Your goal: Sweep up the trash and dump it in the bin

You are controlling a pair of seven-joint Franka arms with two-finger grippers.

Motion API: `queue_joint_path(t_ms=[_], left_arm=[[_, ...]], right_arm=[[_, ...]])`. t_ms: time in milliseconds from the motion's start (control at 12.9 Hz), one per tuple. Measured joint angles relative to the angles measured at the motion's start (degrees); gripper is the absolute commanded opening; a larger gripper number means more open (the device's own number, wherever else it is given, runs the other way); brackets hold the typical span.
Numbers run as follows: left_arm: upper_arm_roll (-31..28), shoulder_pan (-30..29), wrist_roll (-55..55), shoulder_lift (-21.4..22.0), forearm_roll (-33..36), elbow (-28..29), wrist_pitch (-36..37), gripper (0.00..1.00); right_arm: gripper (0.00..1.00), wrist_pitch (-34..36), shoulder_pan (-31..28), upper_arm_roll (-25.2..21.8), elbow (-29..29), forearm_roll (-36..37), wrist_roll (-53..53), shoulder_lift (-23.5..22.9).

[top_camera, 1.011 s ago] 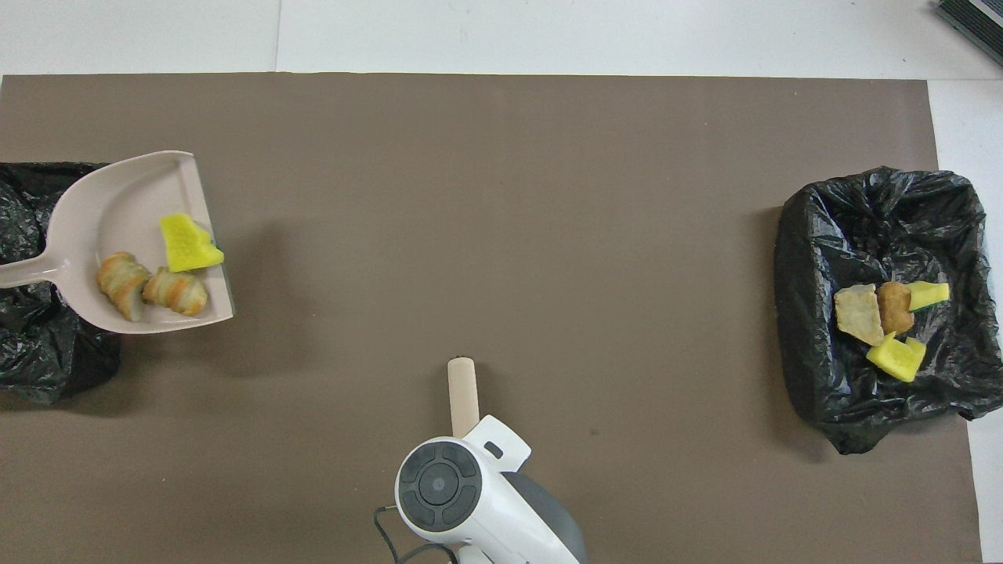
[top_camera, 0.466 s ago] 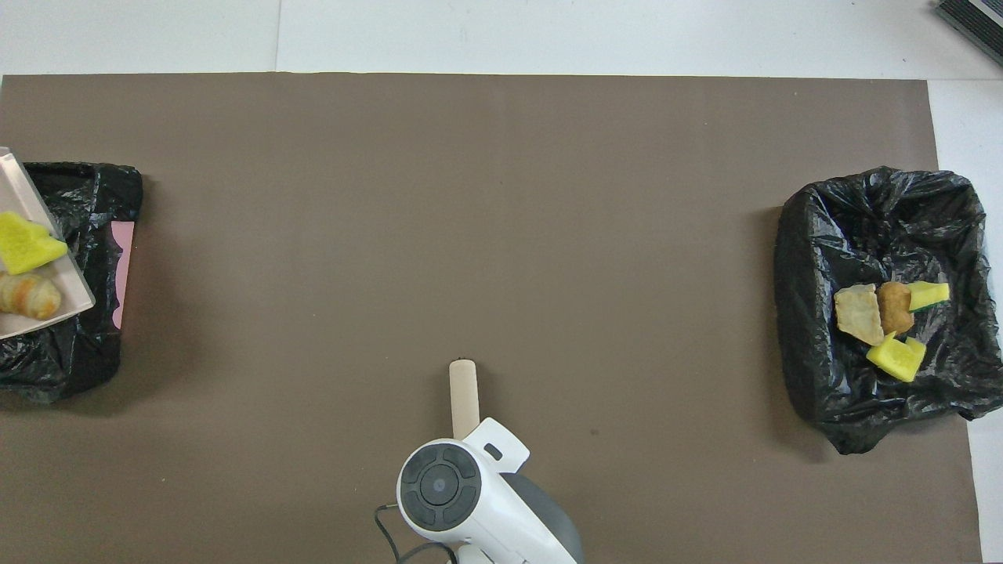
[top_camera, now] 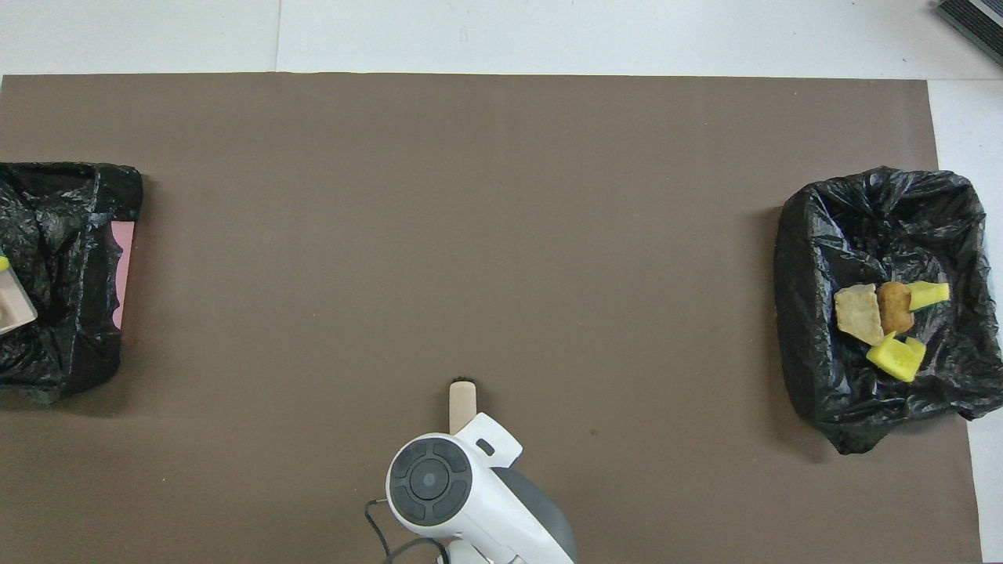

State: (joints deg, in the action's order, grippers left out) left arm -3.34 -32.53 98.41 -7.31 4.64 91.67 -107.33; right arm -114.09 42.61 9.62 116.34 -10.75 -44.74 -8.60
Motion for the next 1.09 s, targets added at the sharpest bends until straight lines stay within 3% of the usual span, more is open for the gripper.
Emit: queue_joint_path(t_ms=[233, 544, 855, 1088], left_arm=[[0.10, -0.23, -0.04, -1.10, 3.64, -1.34, -0.29, 0.00], [0.45, -0.18, -0.34, -1.57, 10.37, -1.43, -3.55, 0.00], [0.88, 0.20, -3.98, -2.42, 18.64, -1.42, -5.46, 0.00], [1.24, 3.72, -6.45, -2.68, 26.23, -1.23, -5.33, 0.00]], right_arm=[[1.00, 8.03, -6.01, -0.27, -6.87, 1.41, 1.62, 1.46], [1.00, 18.66, -15.09, -0.52, -16.50, 6.23, 11.63, 3.38], [1.00, 20.09, -23.72, -0.66, -21.50, 9.85, 24.40, 3.41], [1.00, 20.17, -30.75, -0.86, -23.61, 10.63, 32.73, 3.42]])
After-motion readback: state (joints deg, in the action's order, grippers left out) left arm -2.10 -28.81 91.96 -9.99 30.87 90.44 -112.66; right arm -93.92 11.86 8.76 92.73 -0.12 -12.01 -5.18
